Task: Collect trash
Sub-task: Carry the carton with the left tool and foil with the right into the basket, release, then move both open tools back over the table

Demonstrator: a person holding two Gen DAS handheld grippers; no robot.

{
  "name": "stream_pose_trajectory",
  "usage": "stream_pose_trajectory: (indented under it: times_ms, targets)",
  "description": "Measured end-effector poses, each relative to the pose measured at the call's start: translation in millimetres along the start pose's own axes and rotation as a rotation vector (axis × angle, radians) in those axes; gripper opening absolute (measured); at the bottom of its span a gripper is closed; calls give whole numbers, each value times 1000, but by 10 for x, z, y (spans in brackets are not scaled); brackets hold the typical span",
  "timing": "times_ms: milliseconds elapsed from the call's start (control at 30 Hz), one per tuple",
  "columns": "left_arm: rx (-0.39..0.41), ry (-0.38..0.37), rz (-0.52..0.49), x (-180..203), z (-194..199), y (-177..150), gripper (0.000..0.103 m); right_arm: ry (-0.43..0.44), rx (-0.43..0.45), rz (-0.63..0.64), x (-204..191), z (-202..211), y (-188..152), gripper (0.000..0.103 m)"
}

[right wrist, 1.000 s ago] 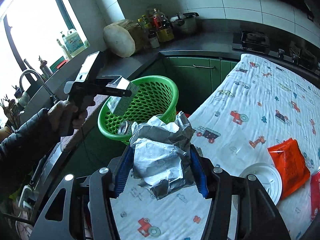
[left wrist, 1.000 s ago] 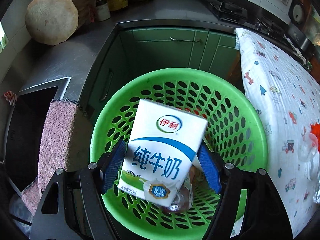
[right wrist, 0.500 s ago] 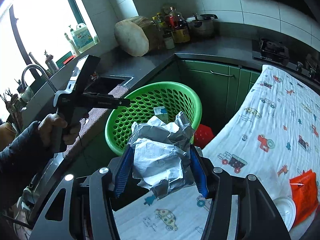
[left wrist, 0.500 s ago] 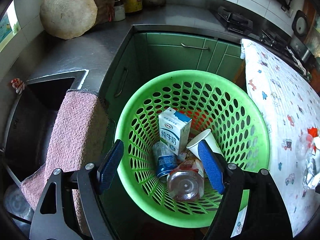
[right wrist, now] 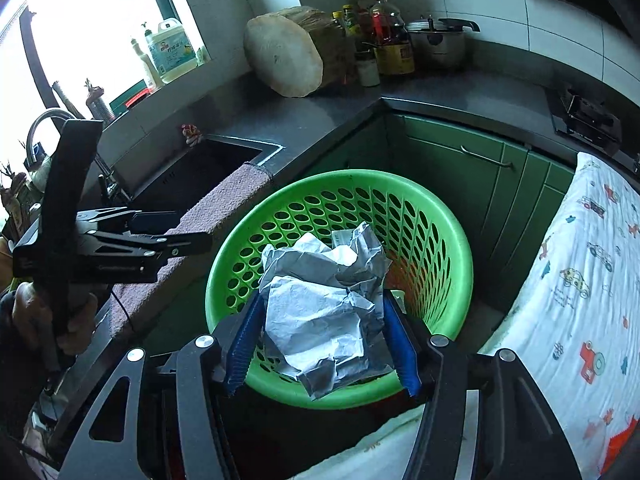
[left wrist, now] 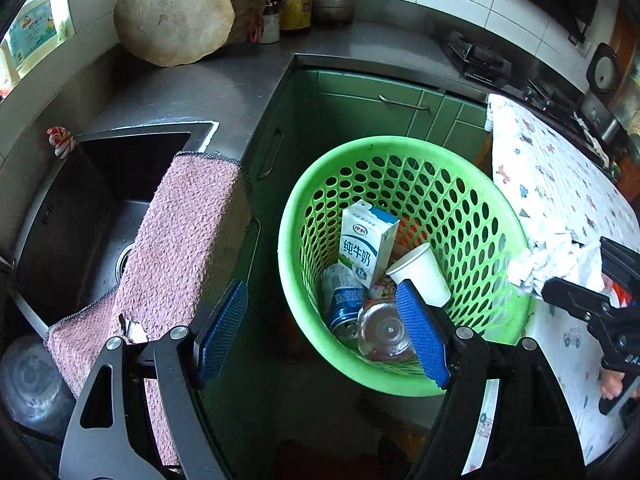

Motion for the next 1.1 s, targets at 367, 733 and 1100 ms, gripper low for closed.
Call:
stream_pose_trajectory:
  times_ms: [367,733,1100]
  targets:
    - [-11,0,26,-79,57,-160,76,-38,20,37,-6,-95,36,82]
    - [1,-54,-16,345,134,-156,76,-44,80,-43,179,721,-466,82]
    - [22,-116,-113,1208,315,-327,76,-173,118,-138,754,1692,-1400,82]
Point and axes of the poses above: each gripper's, at about its wrist camera, not at the fingertips, and z roughly against the way its jaws point, x to its right, y to its top, the point moved 6 cm from there along -z, roughly the way its jaws point, and after that the axes turned 1 degree about -y, right-handed, at the moved point
